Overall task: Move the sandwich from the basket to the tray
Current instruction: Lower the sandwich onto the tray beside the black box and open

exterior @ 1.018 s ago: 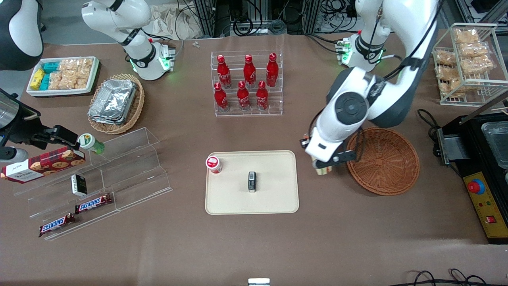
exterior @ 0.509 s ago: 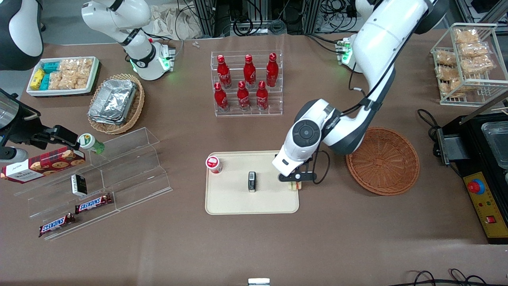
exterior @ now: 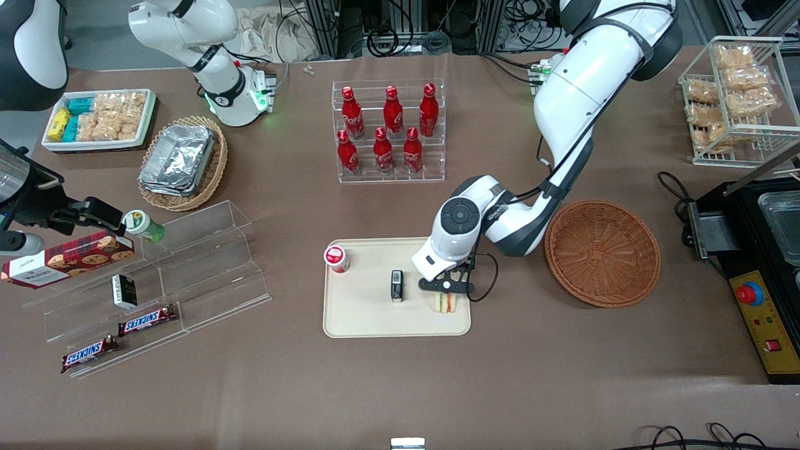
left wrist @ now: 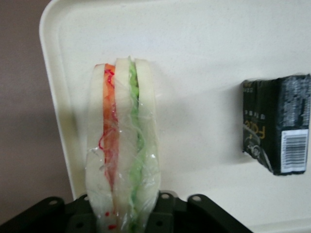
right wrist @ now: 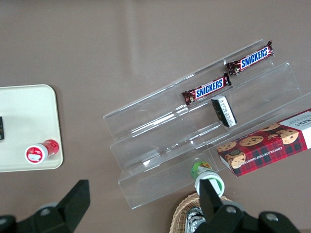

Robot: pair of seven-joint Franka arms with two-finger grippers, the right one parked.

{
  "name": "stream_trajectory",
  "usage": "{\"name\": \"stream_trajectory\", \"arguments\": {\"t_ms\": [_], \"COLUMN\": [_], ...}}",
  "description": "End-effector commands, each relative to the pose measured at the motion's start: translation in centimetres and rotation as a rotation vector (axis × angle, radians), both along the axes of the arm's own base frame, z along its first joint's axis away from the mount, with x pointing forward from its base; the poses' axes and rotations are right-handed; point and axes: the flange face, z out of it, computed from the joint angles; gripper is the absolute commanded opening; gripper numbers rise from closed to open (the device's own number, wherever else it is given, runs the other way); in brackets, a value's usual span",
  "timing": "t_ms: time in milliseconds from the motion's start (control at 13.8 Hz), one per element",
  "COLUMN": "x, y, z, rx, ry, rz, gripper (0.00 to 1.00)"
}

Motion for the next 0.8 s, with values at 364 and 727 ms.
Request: {"name": "stream_trajectory", "arguments": {"t_ms": [364,727], "x": [1.1,0.8], "y": [-0.2,3.6], "z": [4.6,17.1], "rx": [0.014,-0.006], "ry": [-0.082,0.036], "rz": [0.005,0.145], "gripper": [1.00,1.00]}}
